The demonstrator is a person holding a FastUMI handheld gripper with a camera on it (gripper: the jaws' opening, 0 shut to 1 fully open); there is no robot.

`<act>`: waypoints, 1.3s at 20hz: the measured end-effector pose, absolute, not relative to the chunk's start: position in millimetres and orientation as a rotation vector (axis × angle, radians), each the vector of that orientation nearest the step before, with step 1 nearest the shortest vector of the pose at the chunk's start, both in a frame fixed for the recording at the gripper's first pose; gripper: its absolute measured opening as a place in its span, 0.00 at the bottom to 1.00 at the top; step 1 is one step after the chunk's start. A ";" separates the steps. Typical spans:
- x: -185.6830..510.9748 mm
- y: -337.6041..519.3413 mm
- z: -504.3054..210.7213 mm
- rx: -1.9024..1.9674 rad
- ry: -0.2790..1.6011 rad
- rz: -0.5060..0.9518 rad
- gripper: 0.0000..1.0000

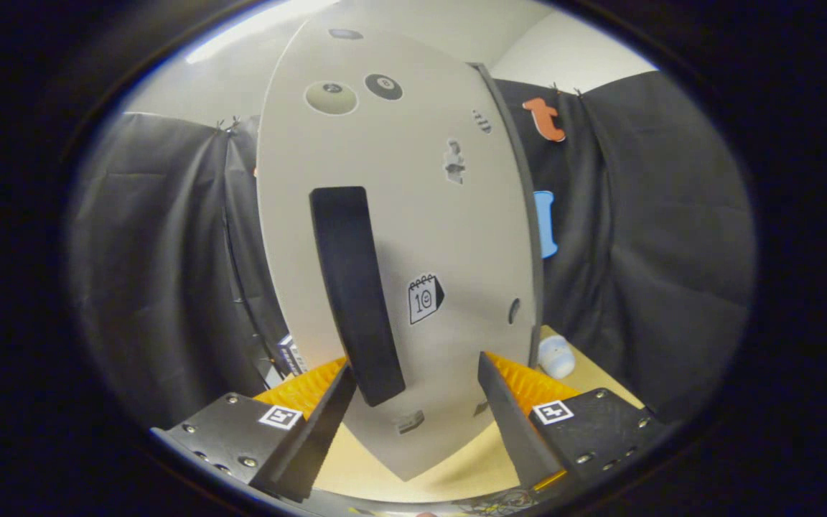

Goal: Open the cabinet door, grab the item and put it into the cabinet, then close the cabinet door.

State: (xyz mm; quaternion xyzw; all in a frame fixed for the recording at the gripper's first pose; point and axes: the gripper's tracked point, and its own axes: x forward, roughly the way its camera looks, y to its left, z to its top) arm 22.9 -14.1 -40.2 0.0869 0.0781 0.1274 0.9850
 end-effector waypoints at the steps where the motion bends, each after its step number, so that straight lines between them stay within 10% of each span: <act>1: 32.0 -3.6 -37.9 0.163 0.153 0.271 1.00; 26: 198.3 122.0 -24.6 0.036 0.044 0.205 1.00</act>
